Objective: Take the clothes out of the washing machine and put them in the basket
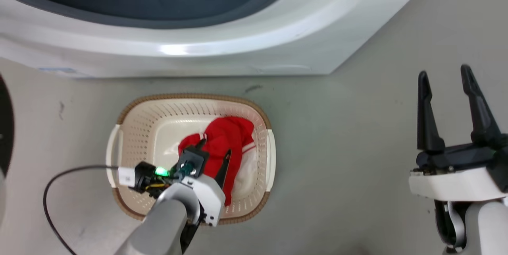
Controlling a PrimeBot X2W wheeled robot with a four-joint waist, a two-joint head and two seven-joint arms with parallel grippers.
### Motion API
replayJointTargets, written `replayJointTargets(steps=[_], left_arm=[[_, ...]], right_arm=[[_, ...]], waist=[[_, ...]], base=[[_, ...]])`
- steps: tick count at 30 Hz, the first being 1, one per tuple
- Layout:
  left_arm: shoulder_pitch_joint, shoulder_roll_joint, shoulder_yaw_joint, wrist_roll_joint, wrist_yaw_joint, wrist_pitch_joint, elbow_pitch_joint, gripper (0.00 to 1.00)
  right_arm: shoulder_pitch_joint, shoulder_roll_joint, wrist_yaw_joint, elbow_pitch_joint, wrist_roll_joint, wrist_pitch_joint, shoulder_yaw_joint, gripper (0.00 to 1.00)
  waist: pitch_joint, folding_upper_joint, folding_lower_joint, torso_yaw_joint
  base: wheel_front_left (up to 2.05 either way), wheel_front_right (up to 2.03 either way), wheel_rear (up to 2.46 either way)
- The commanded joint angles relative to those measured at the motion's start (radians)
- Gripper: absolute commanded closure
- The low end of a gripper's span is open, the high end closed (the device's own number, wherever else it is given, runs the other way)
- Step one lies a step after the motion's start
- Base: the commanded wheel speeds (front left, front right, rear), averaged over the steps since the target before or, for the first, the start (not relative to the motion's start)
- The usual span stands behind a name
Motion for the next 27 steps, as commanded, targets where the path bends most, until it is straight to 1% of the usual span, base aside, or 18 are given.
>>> replayJointTargets(steps=[1, 7, 10, 16, 17, 20, 23, 27], left_arm=[[0.044, 0.004, 0.017, 0.012, 0.009, -0.002, -0.041, 0.00], [0.177, 0.022, 0.101, 0.054, 0.039, -0.002, -0.235, 0.00], [0.234, 0.023, 0.149, 0.077, 0.061, -0.003, -0.336, 0.00], [0.326, -0.004, 0.268, 0.114, 0.096, -0.003, -0.542, 0.00], [0.326, -0.004, 0.268, 0.114, 0.096, -0.003, -0.542, 0.00], [0.363, -0.021, 0.331, 0.136, 0.113, -0.003, -0.636, 0.00], [0.389, -0.042, 0.386, 0.159, 0.118, -0.002, -0.707, 0.00], [0.395, -0.053, 0.427, 0.189, 0.097, -0.003, -0.742, 0.00]], right_arm=[[0.025, 0.001, -0.001, 0.006, -0.007, -0.002, 0.000, 0.00], [0.082, 0.001, -0.001, 0.016, -0.014, -0.002, 0.004, 0.00], [0.104, 0.001, -0.001, 0.018, -0.015, -0.002, 0.003, 0.00], [0.137, 0.001, -0.001, 0.022, -0.018, -0.002, 0.006, 0.00], [0.137, 0.001, -0.001, 0.022, -0.018, -0.002, 0.006, 0.00], [0.152, 0.001, -0.001, 0.023, -0.018, -0.002, 0.008, 0.00], [0.159, 0.001, -0.001, 0.023, -0.017, -0.002, 0.011, 0.00], [0.167, 0.001, -0.001, 0.020, -0.013, -0.002, 0.017, 0.00]], waist=[[-0.080, 0.0000, 0.0001, 0.026], [-0.174, 0.0000, 0.0001, 0.045], [-0.212, 0.0000, 0.0001, 0.052], [-0.273, 0.0000, 0.0001, 0.061], [-0.273, 0.0000, 0.0001, 0.061], [-0.294, 0.0000, 0.0001, 0.062], [-0.307, 0.0000, 0.0001, 0.061], [-0.312, 0.0000, 0.0001, 0.057]], base=[[0.00, 0.00, 0.00], [0.00, 0.00, 0.00], [0.00, 0.00, 0.00], [0.00, 0.00, 0.00], [0.00, 0.00, 0.00], [0.00, 0.00, 0.00], [0.00, 0.00, 0.00], [0.00, 0.00, 0.00]])
